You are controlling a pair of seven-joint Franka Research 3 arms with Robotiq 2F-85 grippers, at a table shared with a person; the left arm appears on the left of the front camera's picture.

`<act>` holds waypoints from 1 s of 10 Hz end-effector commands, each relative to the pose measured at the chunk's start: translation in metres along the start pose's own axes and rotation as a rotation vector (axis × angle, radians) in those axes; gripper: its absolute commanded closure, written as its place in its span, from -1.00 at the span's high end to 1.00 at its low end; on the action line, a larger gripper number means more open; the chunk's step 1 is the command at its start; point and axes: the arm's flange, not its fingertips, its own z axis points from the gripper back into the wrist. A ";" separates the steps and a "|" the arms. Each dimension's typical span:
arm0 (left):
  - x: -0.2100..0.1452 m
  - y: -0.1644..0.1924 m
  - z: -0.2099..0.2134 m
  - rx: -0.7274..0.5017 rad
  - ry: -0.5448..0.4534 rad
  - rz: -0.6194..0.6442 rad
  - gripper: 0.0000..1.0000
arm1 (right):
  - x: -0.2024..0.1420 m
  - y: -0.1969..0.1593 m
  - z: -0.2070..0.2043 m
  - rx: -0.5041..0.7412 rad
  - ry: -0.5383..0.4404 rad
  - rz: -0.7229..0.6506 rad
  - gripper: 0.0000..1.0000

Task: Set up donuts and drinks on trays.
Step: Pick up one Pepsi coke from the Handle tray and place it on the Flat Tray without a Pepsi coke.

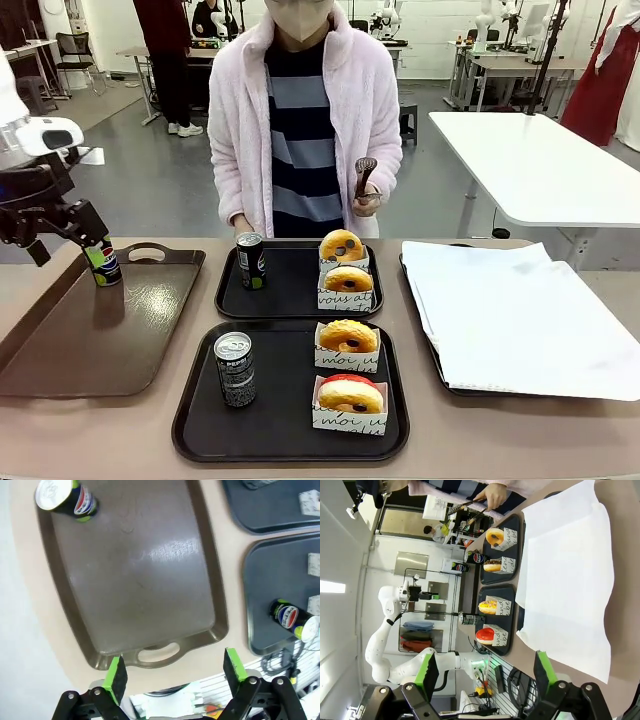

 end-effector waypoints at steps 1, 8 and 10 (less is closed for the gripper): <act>-0.012 0.053 0.008 -0.391 -0.054 0.021 1.00 | 0.000 0.001 0.000 0.005 -0.009 0.011 1.00; -0.083 0.245 -0.022 -1.136 -0.248 0.020 1.00 | 0.000 0.001 0.000 0.005 -0.009 0.011 1.00; -0.117 0.271 -0.022 -1.127 -0.317 0.090 1.00 | 0.000 0.001 0.000 0.005 -0.009 0.011 1.00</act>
